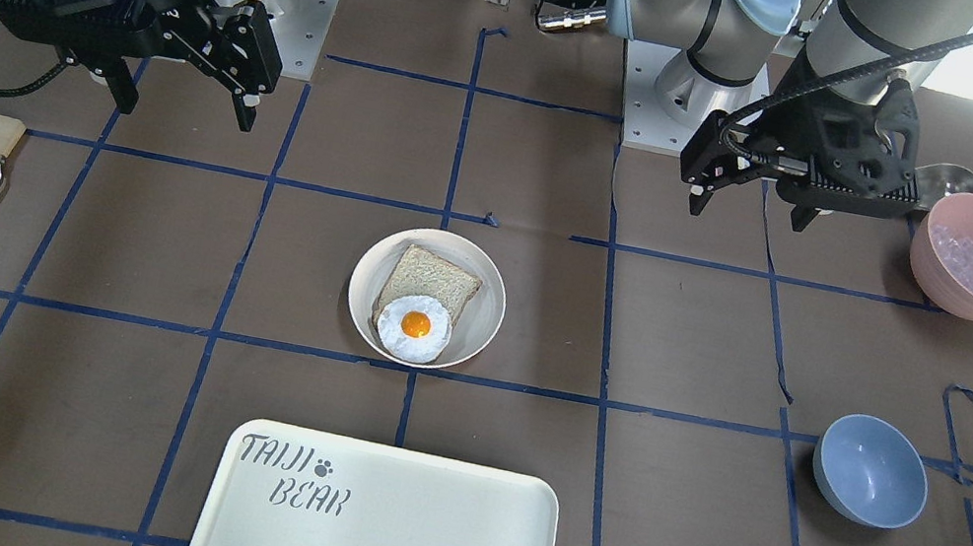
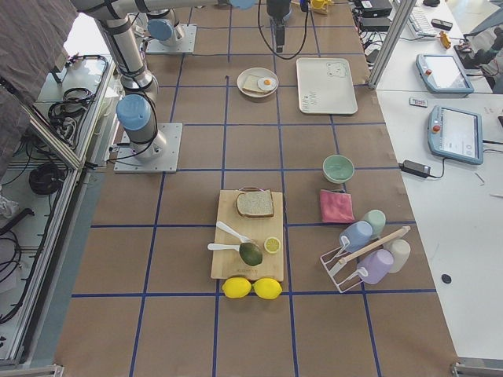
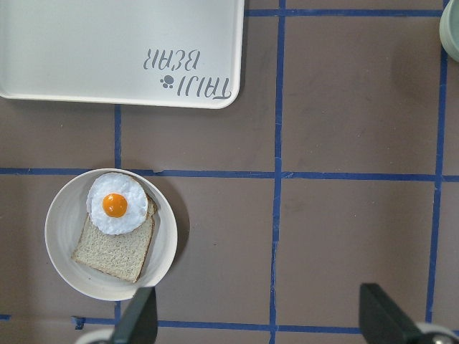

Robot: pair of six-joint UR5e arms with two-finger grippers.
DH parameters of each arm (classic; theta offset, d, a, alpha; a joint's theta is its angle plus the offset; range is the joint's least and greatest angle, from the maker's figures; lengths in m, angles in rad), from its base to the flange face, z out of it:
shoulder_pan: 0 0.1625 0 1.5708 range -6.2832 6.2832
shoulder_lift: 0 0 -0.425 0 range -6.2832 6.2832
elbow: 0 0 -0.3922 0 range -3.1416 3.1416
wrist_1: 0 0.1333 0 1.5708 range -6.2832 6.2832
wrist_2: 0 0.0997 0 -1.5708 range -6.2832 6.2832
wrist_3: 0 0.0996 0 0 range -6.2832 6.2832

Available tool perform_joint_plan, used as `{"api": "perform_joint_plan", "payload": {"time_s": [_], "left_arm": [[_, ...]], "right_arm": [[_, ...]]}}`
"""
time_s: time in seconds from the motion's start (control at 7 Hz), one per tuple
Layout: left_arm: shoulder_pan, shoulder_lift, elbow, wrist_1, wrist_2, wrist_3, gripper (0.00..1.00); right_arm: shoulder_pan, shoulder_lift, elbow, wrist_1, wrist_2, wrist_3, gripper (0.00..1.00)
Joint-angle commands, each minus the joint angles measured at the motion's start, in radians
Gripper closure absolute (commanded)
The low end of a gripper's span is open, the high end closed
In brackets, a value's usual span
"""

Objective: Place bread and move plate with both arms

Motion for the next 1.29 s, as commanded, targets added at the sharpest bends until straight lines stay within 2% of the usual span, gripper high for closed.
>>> {"api": "perform_joint_plan", "payload": {"time_s": [0.0,1.14], "left_arm": [[0.0,-0.004,-0.001,0.003,-0.001,0.0,0.0],[0.0,-0.007,-0.001,0.0,0.003,0.0,0.0]], "right_arm": [[-0.001,0.006,0.01,-0.001,0.0,-0.001,0.0],[-0.006,0.017,0.015,-0.006,-0.005,-0.01,0.0]]}}
